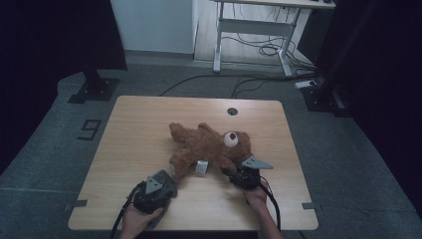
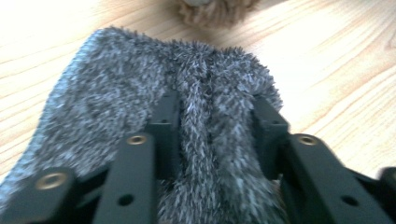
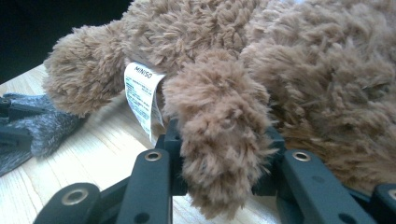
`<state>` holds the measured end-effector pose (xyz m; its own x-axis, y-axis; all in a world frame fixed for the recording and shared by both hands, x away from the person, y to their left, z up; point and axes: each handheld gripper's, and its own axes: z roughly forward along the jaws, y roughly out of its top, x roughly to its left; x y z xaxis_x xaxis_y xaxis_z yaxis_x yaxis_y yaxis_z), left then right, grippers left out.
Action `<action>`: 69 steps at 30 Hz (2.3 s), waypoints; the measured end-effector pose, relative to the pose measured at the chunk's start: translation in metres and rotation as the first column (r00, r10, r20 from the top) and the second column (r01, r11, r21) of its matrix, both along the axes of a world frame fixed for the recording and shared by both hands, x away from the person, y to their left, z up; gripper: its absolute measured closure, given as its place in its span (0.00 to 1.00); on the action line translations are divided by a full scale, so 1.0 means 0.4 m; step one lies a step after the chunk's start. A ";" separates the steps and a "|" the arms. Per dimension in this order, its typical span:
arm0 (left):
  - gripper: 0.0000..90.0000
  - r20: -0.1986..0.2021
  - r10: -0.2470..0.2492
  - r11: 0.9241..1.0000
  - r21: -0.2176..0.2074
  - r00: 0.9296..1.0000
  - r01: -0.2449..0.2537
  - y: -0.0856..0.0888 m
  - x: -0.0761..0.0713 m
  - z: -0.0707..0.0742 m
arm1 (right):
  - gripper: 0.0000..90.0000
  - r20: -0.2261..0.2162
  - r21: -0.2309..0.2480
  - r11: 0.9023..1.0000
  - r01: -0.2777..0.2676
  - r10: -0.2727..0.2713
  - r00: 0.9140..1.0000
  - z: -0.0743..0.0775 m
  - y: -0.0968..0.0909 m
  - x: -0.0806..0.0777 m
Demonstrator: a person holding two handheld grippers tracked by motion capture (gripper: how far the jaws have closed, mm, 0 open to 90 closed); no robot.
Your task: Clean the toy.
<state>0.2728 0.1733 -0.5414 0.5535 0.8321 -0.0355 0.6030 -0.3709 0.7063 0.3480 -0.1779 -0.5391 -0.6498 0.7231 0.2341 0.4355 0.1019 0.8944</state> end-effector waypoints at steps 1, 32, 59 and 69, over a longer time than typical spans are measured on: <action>0.74 0.000 0.000 1.000 0.000 1.000 0.000 0.000 0.000 0.000 | 0.73 0.000 0.000 1.000 0.000 0.000 1.000 0.000 0.000 0.000; 0.81 0.147 -0.037 0.985 -0.160 0.988 0.061 -0.068 0.102 0.239 | 0.73 -0.009 0.023 1.000 -0.001 0.002 1.000 0.001 -0.006 0.008; 0.82 0.057 -0.170 0.978 -0.112 0.984 0.176 -0.311 0.226 0.145 | 0.75 -0.019 0.029 1.000 0.000 0.000 1.000 0.002 -0.007 0.011; 0.82 0.065 -0.115 0.983 -0.136 0.991 0.123 -0.207 0.195 0.151 | 0.77 -0.027 0.021 1.000 -0.005 0.005 1.000 -0.004 -0.022 0.009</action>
